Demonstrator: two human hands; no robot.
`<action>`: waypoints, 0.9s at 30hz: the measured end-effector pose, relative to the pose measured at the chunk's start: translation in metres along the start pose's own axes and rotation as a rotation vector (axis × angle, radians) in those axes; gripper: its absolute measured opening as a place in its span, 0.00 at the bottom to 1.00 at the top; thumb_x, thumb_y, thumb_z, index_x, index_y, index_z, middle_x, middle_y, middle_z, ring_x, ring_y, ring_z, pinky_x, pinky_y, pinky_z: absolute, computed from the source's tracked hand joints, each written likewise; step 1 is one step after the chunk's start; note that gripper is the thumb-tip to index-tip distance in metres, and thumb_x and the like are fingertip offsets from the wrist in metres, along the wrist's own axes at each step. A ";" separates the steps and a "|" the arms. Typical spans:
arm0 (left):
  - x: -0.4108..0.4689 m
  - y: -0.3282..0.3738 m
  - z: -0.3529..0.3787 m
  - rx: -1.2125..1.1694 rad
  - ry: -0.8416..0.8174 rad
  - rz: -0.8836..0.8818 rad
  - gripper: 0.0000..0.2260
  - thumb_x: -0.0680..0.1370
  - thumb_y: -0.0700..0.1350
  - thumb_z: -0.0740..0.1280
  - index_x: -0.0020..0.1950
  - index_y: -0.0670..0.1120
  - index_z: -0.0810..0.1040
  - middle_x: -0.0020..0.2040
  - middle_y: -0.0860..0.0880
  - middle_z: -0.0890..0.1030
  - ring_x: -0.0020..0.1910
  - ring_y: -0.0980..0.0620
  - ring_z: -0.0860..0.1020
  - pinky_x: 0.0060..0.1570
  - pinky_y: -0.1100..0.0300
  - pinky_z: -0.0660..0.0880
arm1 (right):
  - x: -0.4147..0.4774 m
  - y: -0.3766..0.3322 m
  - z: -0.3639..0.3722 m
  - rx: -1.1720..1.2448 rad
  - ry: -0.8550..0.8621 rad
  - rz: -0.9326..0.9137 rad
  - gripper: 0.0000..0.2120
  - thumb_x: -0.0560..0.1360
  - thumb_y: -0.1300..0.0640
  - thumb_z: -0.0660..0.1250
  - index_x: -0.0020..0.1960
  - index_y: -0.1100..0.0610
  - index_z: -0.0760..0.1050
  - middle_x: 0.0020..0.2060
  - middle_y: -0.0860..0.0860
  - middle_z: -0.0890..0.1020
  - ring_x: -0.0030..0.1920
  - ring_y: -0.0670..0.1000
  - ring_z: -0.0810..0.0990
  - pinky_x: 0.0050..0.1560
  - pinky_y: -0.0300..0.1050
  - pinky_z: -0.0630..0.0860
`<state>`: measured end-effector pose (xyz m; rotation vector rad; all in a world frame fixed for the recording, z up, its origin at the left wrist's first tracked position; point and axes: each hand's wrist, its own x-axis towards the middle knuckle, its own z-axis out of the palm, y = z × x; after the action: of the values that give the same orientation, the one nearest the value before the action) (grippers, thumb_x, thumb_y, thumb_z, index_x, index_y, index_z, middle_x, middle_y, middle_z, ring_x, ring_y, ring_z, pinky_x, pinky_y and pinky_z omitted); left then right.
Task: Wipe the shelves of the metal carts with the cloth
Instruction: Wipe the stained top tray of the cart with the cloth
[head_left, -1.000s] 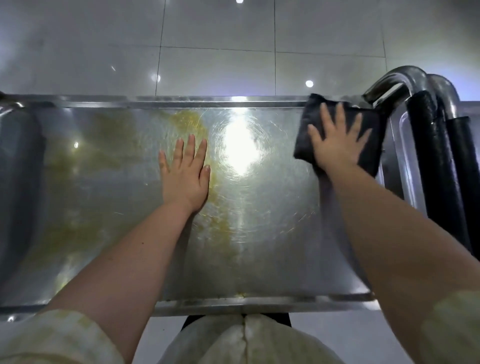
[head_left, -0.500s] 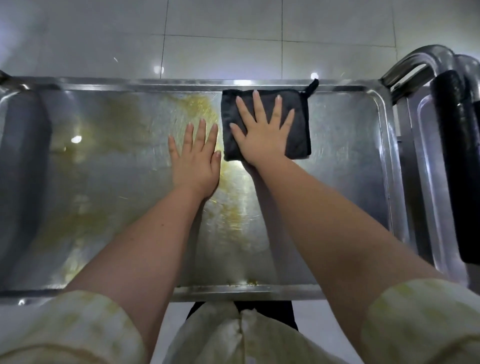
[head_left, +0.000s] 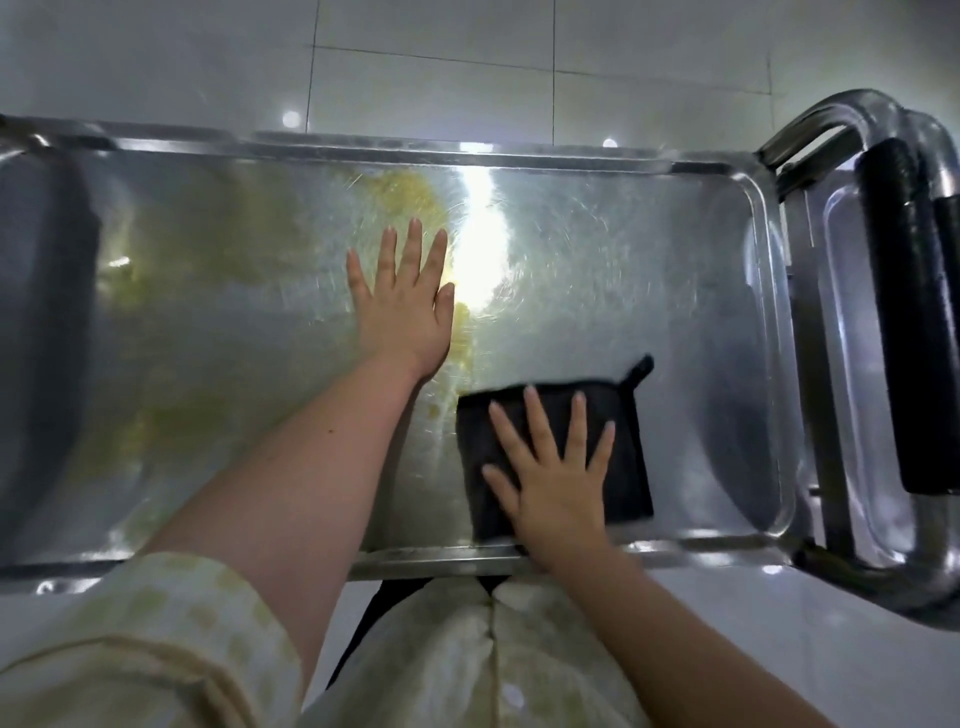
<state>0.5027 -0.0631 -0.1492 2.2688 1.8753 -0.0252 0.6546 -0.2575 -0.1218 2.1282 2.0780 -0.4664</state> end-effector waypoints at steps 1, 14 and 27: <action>0.001 -0.001 0.001 -0.006 0.005 0.008 0.27 0.81 0.57 0.38 0.80 0.56 0.43 0.81 0.50 0.44 0.79 0.46 0.42 0.73 0.35 0.38 | 0.030 0.004 -0.009 -0.003 0.022 0.019 0.29 0.79 0.33 0.41 0.78 0.38 0.43 0.79 0.48 0.48 0.77 0.67 0.43 0.70 0.75 0.44; 0.002 0.002 0.003 0.017 -0.010 0.038 0.28 0.81 0.62 0.40 0.80 0.55 0.41 0.81 0.48 0.43 0.79 0.43 0.41 0.72 0.33 0.38 | 0.160 0.024 -0.044 0.009 0.114 0.166 0.30 0.78 0.32 0.39 0.78 0.37 0.41 0.80 0.46 0.45 0.78 0.64 0.40 0.70 0.74 0.38; -0.001 0.004 -0.008 0.029 -0.053 0.001 0.28 0.82 0.61 0.41 0.80 0.56 0.41 0.81 0.49 0.42 0.79 0.45 0.40 0.73 0.35 0.37 | -0.028 -0.020 0.009 -0.066 -0.041 0.077 0.31 0.79 0.33 0.44 0.79 0.42 0.48 0.79 0.52 0.50 0.77 0.68 0.45 0.69 0.77 0.42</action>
<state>0.5054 -0.0632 -0.1411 2.2654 1.8587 -0.1126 0.6335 -0.2857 -0.1196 2.1340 1.9537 -0.4227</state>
